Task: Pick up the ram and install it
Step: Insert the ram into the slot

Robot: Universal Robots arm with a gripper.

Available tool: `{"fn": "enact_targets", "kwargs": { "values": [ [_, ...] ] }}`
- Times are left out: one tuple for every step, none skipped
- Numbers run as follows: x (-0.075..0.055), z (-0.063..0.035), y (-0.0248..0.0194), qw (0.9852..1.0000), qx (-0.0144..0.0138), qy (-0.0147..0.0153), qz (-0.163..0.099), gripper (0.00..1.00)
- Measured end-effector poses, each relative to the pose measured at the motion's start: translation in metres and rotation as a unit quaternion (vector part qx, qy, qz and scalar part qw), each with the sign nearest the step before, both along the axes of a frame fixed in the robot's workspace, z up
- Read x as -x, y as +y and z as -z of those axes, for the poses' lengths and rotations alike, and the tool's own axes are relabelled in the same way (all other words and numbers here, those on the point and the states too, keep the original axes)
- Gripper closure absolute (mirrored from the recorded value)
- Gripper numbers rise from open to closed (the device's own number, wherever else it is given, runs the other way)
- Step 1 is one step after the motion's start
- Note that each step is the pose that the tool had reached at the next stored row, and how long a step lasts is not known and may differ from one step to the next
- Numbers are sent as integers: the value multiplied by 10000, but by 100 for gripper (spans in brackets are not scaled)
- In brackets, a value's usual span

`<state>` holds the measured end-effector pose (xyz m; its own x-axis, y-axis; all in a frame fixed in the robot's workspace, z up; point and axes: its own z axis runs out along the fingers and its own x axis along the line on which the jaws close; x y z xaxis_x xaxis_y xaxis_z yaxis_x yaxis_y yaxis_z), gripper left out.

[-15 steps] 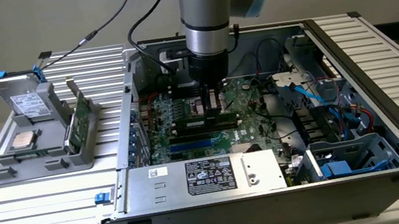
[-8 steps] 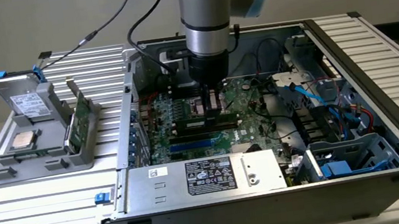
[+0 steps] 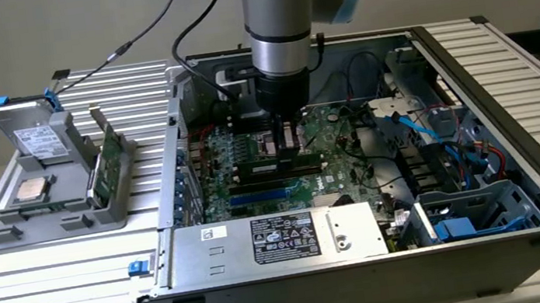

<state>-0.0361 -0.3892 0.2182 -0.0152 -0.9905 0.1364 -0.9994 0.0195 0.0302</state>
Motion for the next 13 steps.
{"fn": "enact_targets", "kwargs": {
  "values": [
    [3, 1, 0, 10000, -1, 0, 3, 85],
    [6, 2, 0, 10000, -1, 0, 4, 85],
    [9, 3, -1, 10000, 0, -1, 6, 85],
    [9, 3, -1, 10000, 0, -2, 6, 85],
    [9, 4, -1, 10000, 1, -2, 6, 85],
    [9, 5, -1, 10000, 1, -2, 6, 85],
    [10, 7, 0, 10000, 0, -2, 7, 85],
    [10, 8, -1, 10000, 0, -2, 7, 85],
    [10, 10, -1, 10000, 0, -2, 7, 85],
    [10, 13, -1, 10000, -1, -4, 7, 85],
    [10, 17, 0, 10000, -1, -5, 7, 85],
    [10, 20, 0, 10000, 0, -5, 7, 85],
    [10, 23, -1, 10000, 0, -6, 7, 85]
  ]
}}
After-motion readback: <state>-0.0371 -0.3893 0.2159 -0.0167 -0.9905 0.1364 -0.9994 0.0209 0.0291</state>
